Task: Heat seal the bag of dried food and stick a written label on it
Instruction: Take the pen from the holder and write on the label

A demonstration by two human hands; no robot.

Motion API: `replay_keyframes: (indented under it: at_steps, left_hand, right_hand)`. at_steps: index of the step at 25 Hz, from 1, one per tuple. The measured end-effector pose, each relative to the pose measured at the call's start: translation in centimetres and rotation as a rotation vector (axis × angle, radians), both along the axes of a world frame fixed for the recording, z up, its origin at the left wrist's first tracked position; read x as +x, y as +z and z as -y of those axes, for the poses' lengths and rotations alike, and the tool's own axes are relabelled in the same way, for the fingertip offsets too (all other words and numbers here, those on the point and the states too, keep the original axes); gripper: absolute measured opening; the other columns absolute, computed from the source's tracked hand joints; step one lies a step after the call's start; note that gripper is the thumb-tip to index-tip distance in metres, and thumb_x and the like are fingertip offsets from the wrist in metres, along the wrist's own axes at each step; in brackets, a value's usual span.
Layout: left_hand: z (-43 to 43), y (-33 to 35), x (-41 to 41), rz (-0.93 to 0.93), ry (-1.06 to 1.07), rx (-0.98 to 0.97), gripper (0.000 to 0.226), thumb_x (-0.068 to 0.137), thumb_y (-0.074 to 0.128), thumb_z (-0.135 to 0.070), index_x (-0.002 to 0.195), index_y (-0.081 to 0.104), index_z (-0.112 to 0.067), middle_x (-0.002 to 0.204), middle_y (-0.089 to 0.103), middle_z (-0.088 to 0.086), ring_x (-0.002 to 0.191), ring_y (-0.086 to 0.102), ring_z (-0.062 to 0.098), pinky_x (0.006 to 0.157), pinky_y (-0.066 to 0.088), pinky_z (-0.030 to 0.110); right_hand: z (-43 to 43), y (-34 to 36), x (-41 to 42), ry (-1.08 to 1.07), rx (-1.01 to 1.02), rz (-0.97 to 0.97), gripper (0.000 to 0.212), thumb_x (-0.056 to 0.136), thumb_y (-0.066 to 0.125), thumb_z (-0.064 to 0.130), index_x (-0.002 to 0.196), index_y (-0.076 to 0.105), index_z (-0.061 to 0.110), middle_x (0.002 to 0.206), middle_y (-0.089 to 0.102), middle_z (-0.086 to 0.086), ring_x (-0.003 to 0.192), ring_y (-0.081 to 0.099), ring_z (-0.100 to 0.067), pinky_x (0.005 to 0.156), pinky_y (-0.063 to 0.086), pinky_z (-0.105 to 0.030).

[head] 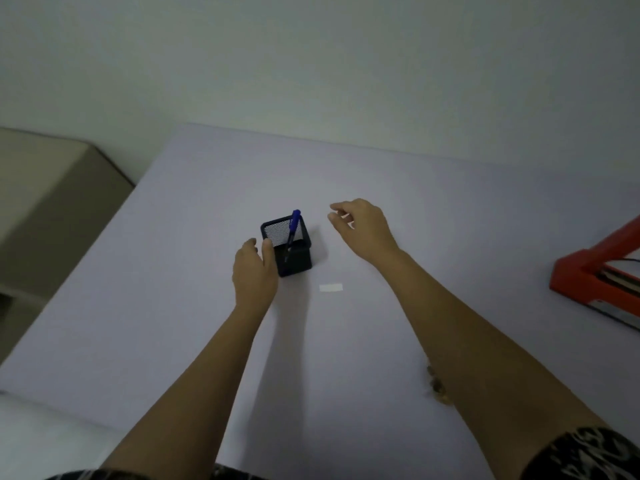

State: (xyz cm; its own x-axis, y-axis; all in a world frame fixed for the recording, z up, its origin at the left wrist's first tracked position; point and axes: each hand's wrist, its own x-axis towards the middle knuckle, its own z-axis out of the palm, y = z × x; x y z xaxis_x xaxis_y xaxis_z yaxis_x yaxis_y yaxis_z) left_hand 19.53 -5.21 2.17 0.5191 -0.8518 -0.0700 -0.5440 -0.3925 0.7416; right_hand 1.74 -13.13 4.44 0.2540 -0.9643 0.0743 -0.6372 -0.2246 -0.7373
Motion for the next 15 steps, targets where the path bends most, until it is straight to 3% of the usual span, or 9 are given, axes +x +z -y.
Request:
replay_keyframes:
  at_steps: [2, 4, 7, 11, 15]
  left_hand:
    - [1.5, -0.9, 1.0, -0.032, -0.035, 0.071, 0.049, 0.1, 0.028, -0.035, 0.128, 0.043, 0.002, 0.123, 0.055, 0.022, 0.114, 0.051, 0.036, 0.089, 0.039, 0.039]
    - [2.3, -1.8, 1.6, -0.104, -0.082, 0.094, 0.044, 0.1, 0.025, -0.035, 0.113, 0.049, -0.001, 0.105, 0.06, 0.02, 0.099, 0.056, 0.038, 0.075, 0.039, 0.036]
    - [2.4, -2.3, 1.5, -0.095, -0.145, 0.135, 0.035, 0.101, 0.024, -0.027, 0.105, 0.049, -0.004, 0.094, 0.06, 0.019, 0.076, 0.053, 0.033, 0.062, 0.035, 0.033]
    - [3.0, -2.2, 1.2, -0.142, -0.045, 0.11, 0.04, 0.101, 0.023, -0.026, 0.106, 0.052, 0.0, 0.094, 0.063, 0.024, 0.085, 0.058, 0.04, 0.072, 0.048, 0.043]
    - [2.9, -2.1, 1.1, -0.162, -0.071, 0.139, 0.038, 0.101, 0.023, -0.028, 0.099, 0.052, -0.003, 0.093, 0.063, 0.021, 0.086, 0.058, 0.039, 0.074, 0.05, 0.045]
  right_hand:
    - [1.3, -0.1, 2.5, 0.063, 0.03, -0.041, 0.041, 0.092, 0.051, 0.034, 0.127, 0.053, 0.014, 0.119, 0.059, -0.012, 0.102, 0.058, -0.02, 0.083, 0.039, -0.023]
    - [2.1, -0.6, 4.4, 0.114, 0.062, -0.055, 0.047, 0.091, 0.053, 0.037, 0.131, 0.049, 0.014, 0.126, 0.058, -0.01, 0.11, 0.056, -0.021, 0.087, 0.038, -0.025]
    - [2.6, -1.4, 6.2, 0.145, 0.079, -0.036, 0.041, 0.088, 0.059, 0.031, 0.125, 0.056, 0.014, 0.126, 0.061, -0.006, 0.115, 0.055, -0.02, 0.096, 0.039, -0.028]
    - [2.9, -1.6, 7.5, 0.067, 0.083, 0.097, 0.02, 0.083, 0.066, 0.019, 0.102, 0.07, 0.013, 0.102, 0.072, -0.004, 0.095, 0.064, -0.013, 0.09, 0.049, -0.025]
    - [3.0, 0.8, 7.1, -0.001, 0.152, 0.214, 0.016, 0.08, 0.069, 0.015, 0.096, 0.071, 0.012, 0.089, 0.072, -0.003, 0.073, 0.064, -0.002, 0.071, 0.047, -0.004]
